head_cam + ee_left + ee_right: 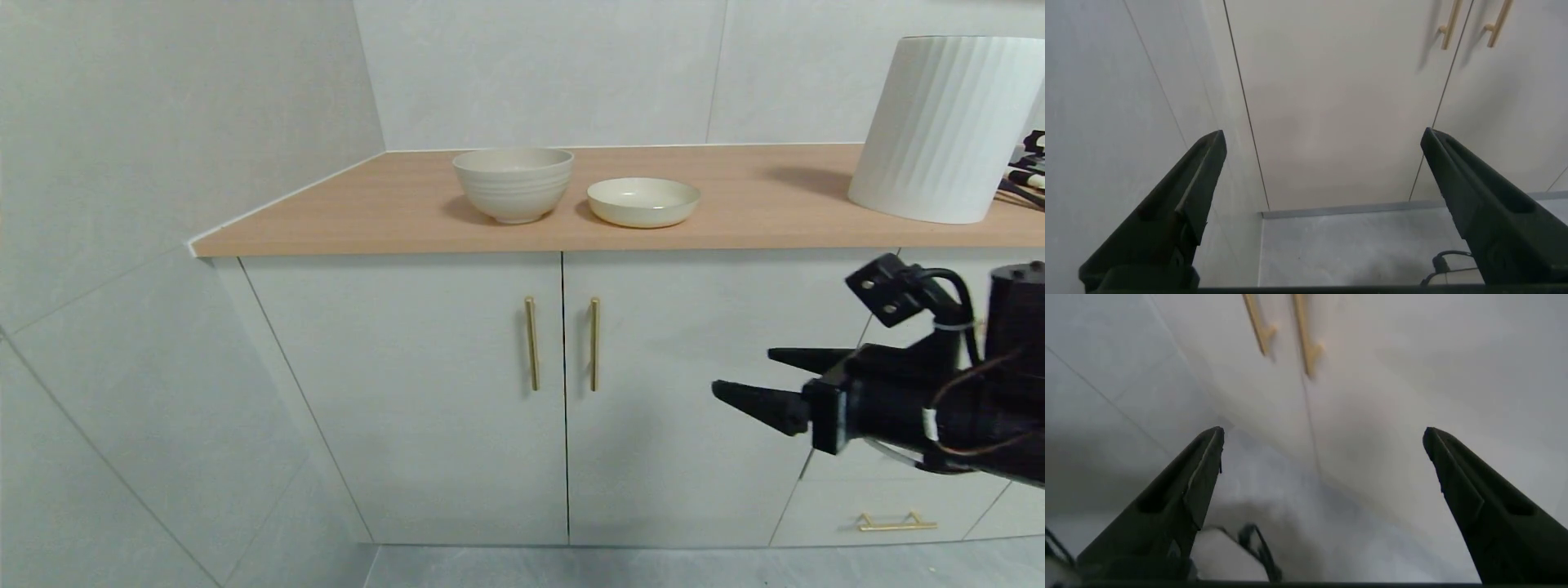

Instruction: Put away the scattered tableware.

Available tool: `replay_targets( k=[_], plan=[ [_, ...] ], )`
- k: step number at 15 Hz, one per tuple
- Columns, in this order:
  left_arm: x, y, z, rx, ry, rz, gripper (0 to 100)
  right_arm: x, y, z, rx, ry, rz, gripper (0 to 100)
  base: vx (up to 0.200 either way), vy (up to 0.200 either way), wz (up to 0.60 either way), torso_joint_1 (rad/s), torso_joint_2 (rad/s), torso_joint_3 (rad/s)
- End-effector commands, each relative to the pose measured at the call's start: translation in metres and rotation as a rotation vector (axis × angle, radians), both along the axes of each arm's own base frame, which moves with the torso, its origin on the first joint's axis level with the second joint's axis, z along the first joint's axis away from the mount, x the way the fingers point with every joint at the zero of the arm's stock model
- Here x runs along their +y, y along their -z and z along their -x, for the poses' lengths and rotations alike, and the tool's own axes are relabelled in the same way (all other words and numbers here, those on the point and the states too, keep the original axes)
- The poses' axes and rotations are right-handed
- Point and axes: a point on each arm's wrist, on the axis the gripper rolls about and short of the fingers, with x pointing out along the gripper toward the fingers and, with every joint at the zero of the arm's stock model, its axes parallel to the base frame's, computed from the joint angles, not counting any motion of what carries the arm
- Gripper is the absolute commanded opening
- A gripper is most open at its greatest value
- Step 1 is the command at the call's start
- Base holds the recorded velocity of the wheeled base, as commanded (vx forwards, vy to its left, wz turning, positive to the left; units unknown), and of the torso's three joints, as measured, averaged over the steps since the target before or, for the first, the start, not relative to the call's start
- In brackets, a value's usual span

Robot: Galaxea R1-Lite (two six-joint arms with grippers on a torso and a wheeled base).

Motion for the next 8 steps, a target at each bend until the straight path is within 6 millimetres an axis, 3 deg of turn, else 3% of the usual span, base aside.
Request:
replay_targets(
  k=[1, 5, 8],
  plan=[
    [0.0, 0.0, 0.0, 0.0, -0.001, 0.0, 100, 0.046, 0.025, -0.043, 0.08, -0.067, 0.003, 100, 0.0, 0.0, 0.0, 0.0, 0.0, 0.0],
    [0.0, 0.0, 0.0, 0.0, -0.001, 0.0, 100, 0.083, 0.038, -0.068, 0.106, -0.112, -0.026, 100, 0.0, 0.0, 0.0, 0.0, 0.0, 0.0],
    [0.0, 0.0, 0.0, 0.0, -0.001, 0.0, 100, 0.099, 0.046, -0.077, 0.125, -0.117, -0.088, 100, 0.0, 0.0, 0.0, 0.0, 0.0, 0.0]
  ],
)
